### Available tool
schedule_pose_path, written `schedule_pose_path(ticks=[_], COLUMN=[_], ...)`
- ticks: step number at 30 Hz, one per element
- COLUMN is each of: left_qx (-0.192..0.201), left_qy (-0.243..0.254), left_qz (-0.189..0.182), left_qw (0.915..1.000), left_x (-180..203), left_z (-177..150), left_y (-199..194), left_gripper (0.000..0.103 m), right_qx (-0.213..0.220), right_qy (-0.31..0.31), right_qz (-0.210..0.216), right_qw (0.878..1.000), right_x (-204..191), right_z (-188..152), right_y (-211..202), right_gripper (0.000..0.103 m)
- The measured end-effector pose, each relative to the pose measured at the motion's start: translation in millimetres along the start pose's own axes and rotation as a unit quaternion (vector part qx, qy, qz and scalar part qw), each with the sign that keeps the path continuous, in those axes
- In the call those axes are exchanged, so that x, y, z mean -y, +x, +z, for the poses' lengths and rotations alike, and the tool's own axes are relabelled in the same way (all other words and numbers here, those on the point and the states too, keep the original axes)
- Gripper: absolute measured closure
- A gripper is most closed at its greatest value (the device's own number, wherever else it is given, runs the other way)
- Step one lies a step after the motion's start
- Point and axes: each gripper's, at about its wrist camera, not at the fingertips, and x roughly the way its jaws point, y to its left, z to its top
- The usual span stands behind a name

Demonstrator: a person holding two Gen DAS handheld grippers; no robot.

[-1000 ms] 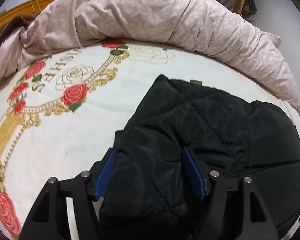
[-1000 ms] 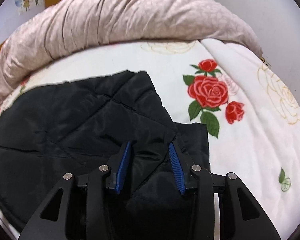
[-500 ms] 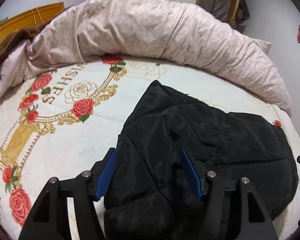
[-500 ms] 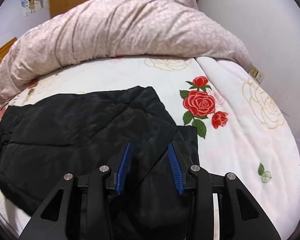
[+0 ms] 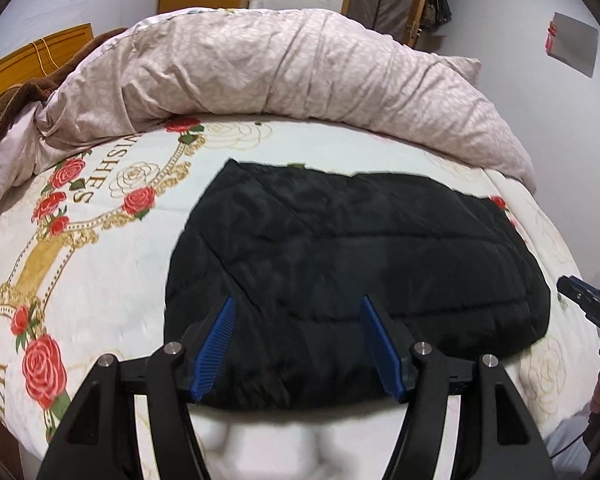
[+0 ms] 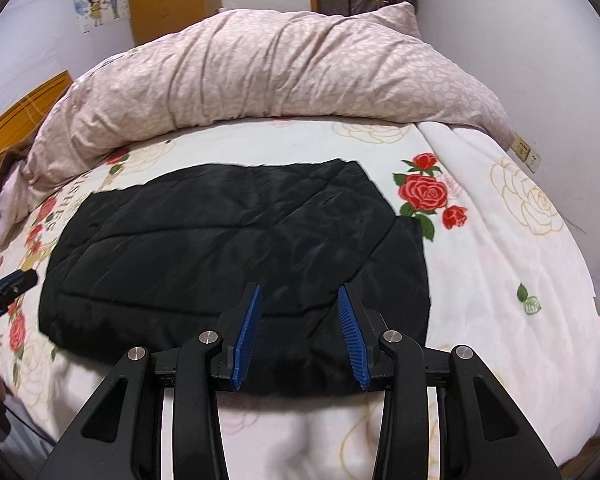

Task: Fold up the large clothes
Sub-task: 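Move both tools to the folded jacket's edge and grasp it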

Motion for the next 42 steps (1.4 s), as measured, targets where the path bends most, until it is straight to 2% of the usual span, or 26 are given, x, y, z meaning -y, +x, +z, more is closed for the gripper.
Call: schedule_pose_path(ticks=[16, 24, 31, 36, 40, 42], left_qx=[-0.026, -0.019, -0.004, -0.006, -0.035, -0.039], left_qy=[0.039, 0.026, 0.01, 0.0, -0.021, -0.016], left_qz=[-0.015, 0.003, 0.031, 0.045, 0.032, 0.02], left_qw=[0.9988, 0.9995, 0.9995, 0.9989, 0.9987, 0.9989], left_x=[39.4, 22.7, -23.2, -49.1, -59.8, -57.2], left_z=[-41.0, -36.4, 5.5, 33.7, 40.9, 39.5], left_y=[-31.7, -28.3, 15.0, 63.7, 104.3, 115.5], left_gripper=[0.036, 0.036, 0.036, 0.036, 0.036, 0.035], right_qx=[-0.007, -0.014, -0.018, -0.027, -0.056, -0.061], right_qy=[-0.016, -0.008, 0.024, 0.031, 0.041, 0.044], right_qz=[0.022, 0.014, -0.015, -0.035, -0.045, -0.045], right_qw=[1.0, 1.0, 0.999, 0.999, 0.997, 0.996], right_x=[-17.2, 2.2, 40.8, 59.2, 70.1, 73.6], right_z=[-39.8, -43.6, -17.6, 4.2, 4.8, 1.3], right_y=[-35.9, -27.3, 11.5, 49.7, 83.4, 91.8], right_gripper=[0.062, 0.062, 0.061, 0.061, 0.061, 0.061])
